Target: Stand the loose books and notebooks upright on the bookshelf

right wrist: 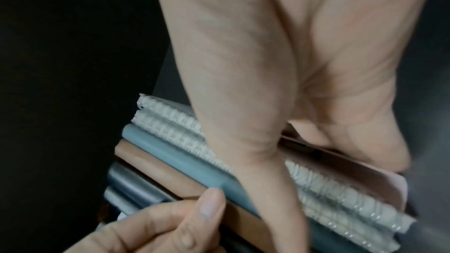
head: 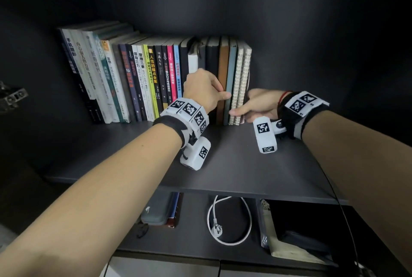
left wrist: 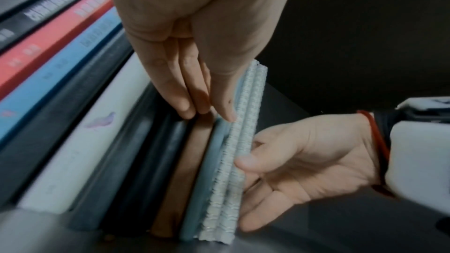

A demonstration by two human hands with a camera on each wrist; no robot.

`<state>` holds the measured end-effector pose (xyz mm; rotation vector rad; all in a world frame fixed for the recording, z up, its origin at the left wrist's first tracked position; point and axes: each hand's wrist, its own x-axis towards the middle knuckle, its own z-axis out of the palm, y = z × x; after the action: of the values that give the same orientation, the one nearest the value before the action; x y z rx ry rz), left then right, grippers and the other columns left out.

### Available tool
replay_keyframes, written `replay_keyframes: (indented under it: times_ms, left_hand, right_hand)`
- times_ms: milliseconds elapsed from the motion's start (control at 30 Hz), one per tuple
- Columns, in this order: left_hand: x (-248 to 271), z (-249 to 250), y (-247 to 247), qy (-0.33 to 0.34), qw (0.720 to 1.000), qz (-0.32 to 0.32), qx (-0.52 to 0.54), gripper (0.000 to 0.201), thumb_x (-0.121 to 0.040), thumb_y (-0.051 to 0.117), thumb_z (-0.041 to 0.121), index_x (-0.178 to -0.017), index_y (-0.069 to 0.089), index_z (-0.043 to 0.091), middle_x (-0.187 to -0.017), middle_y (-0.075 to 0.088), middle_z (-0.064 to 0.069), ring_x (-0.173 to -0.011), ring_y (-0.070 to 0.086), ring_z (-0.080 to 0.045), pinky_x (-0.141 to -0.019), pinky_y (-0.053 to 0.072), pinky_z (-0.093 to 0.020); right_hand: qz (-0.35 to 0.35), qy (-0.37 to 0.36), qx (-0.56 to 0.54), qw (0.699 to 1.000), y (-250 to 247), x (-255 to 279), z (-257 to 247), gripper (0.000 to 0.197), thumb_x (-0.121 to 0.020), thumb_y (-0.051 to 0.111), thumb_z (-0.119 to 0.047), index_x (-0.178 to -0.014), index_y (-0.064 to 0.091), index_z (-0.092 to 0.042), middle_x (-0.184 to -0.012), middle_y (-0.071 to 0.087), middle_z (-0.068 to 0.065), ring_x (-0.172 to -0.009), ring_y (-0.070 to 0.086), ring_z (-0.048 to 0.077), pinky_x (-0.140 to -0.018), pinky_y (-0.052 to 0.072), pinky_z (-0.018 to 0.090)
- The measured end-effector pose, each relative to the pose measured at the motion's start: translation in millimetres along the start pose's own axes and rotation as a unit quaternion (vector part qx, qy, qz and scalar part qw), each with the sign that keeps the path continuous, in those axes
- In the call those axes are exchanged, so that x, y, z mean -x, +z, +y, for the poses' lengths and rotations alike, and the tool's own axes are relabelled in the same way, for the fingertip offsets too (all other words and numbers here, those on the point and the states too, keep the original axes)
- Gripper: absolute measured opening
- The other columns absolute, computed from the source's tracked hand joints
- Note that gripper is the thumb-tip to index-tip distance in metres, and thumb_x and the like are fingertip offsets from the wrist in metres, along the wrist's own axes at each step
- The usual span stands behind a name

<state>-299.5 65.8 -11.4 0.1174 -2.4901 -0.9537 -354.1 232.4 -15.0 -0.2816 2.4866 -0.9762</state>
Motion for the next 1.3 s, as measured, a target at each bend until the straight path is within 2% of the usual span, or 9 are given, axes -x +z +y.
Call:
replay_keyframes:
  times_ms: [67,267,400,567,766,866,1000,1200,1300]
  left_hand:
    - [0.6,-2.5,-1.9,-0.001,1.0,-0.005,0.006,0.031,-0.07,0.093,0.04,-0.059,0.065,0.03,-0.062,0.064,0.015,-0.07,0.067,-0.006,-0.073,0.059,-0.026]
    - [-3.0,-4.9,-2.3,-0.002,1.0,-0.003,0.015,0.032,-0.067,0.093,0.044,-0.058,0.067,0.029,-0.062,0.065,0.012,-0.067,0.065,-0.007,-0.065,0.052,-0.023]
    - [-4.4,-9.2,-3.4,-0.001,1.0,-0.007,0.021,0.028,-0.067,0.094,0.043,-0.066,0.075,0.023,-0.064,0.067,0.012,-0.065,0.064,-0.003,-0.066,0.055,-0.023]
    - [-7.6,-8.7,-8.4,-0.007,0.999,-0.035,0.026,0.027,-0.066,0.094,0.043,-0.062,0.074,0.025,-0.054,0.063,0.014,-0.06,0.066,-0.003,-0.073,0.062,-0.028]
    - [-7.8,-13.8,-17.3,-0.011,0.998,-0.058,0.037,0.02,-0.07,0.093,0.037,-0.068,0.078,0.023,-0.06,0.067,0.013,-0.065,0.065,-0.001,-0.077,0.06,-0.024]
    - [-7.5,-21.5,-23.0,-0.028,0.997,-0.056,0.05,0.015,-0.074,0.092,0.032,-0.075,0.082,0.021,-0.066,0.072,0.008,-0.067,0.068,-0.004,-0.078,0.059,-0.023]
    - [-8.9,-18.7,-28.7,-0.041,0.994,-0.075,0.063,0.012,-0.075,0.092,0.029,-0.071,0.082,0.024,-0.065,0.076,0.004,-0.069,0.075,-0.011,-0.08,0.064,-0.031]
    - [8.1,-26.8,-35.8,-0.046,0.988,-0.101,0.108,0.014,-0.082,0.086,0.027,-0.07,0.078,0.029,-0.074,0.076,0.006,-0.083,0.075,-0.014,-0.086,0.062,-0.03]
    - [24.5,-29.4,-42.5,-0.067,0.971,-0.097,0.206,0.017,-0.089,0.079,0.035,-0.079,0.078,0.022,-0.076,0.077,0.004,-0.073,0.076,-0.015,-0.059,0.057,-0.023]
  right_hand:
    - [-0.007,0.005,0.011,1.0,1.3,-1.2,-4.8,0.061,-0.073,0.089,-0.016,-0.123,0.064,0.009,-0.095,0.075,0.023,-0.074,0.074,0.032,-0.074,0.061,0.043]
    - [0.001,0.009,0.043,0.999,6.9,-4.1,-20.0,0.013,-0.086,0.079,-0.003,-0.091,0.067,0.001,-0.067,0.064,0.013,-0.064,0.065,0.024,-0.068,0.056,0.032]
    - [-0.011,-0.013,0.052,0.998,5.9,-13.6,-17.9,0.056,-0.078,0.09,-0.023,-0.124,0.066,-0.001,-0.107,0.079,0.019,-0.101,0.078,0.031,-0.095,0.061,0.047]
    - [0.031,-0.047,0.065,0.996,2.8,-16.7,-20.4,0.11,-0.024,0.101,-0.048,-0.119,0.069,-0.005,-0.096,0.082,0.014,-0.083,0.081,0.026,-0.088,0.064,0.043]
    - [0.038,-0.028,0.129,0.99,1.4,-7.8,-19.8,0.053,-0.067,0.094,-0.045,-0.096,0.069,-0.008,-0.074,0.081,0.003,-0.078,0.081,0.014,-0.084,0.062,0.029]
    - [0.067,-0.028,0.168,0.983,0.9,-4.0,-26.9,0.041,-0.073,0.091,-0.044,-0.073,0.064,-0.013,-0.047,0.068,-0.009,-0.046,0.066,-0.002,-0.059,0.05,0.019]
    - [0.113,-0.025,0.187,0.976,3.2,-0.3,-32.5,0.046,-0.071,0.091,-0.045,-0.066,0.06,-0.013,-0.038,0.061,-0.01,-0.034,0.056,-0.003,-0.051,0.043,0.019]
    - [0.179,-0.019,0.238,0.954,16.6,13.2,-22.3,0.053,-0.069,0.089,-0.057,-0.079,0.061,-0.013,-0.078,0.072,0.003,-0.083,0.069,0.021,-0.082,0.054,0.033]
    - [0.245,-0.03,0.157,0.956,25.1,34.9,-19.8,0.051,-0.078,0.083,-0.052,-0.11,0.071,-0.014,-0.11,0.072,0.001,-0.106,0.065,0.021,-0.09,0.049,0.028]
